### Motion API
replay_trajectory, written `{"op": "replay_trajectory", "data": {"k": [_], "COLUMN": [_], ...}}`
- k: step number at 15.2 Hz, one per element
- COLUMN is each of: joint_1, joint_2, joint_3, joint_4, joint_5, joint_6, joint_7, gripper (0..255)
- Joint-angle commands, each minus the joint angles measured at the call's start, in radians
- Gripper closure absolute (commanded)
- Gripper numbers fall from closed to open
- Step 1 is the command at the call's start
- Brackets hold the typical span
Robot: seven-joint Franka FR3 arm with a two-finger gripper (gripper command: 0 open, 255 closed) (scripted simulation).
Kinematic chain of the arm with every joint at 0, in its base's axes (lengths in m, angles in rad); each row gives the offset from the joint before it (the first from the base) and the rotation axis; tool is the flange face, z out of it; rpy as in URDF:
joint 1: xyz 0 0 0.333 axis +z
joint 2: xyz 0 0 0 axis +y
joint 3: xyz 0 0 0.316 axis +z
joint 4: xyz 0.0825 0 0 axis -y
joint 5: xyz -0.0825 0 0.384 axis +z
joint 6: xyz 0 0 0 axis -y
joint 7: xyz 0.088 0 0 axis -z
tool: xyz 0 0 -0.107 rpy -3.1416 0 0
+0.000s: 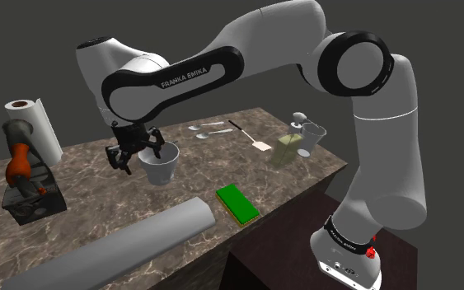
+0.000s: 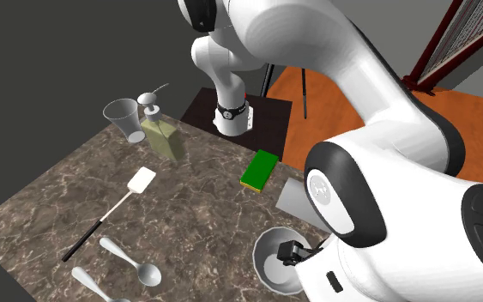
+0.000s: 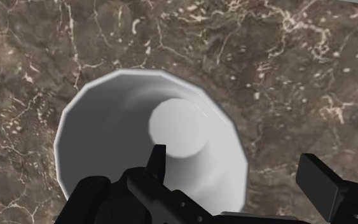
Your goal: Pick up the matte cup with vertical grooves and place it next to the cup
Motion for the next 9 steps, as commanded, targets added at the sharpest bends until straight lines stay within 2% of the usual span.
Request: {"op": "replay_trajectory", "data": {"k": [1, 2, 3, 9], "joint_1": [0.0, 0.0, 0.0, 0.0], "joint_2": [0.0, 0.0, 0.0, 0.0], "joint_3": [0.0, 0.0, 0.0, 0.0], "joint_4": [0.0, 0.0, 0.0, 0.0], "joint_5": [0.0, 0.0, 0.0, 0.0], "joint_6": [0.0, 0.0, 0.0, 0.0], "joint_7": [0.0, 0.0, 0.0, 0.0], "gripper": [0, 0, 255, 255]}}
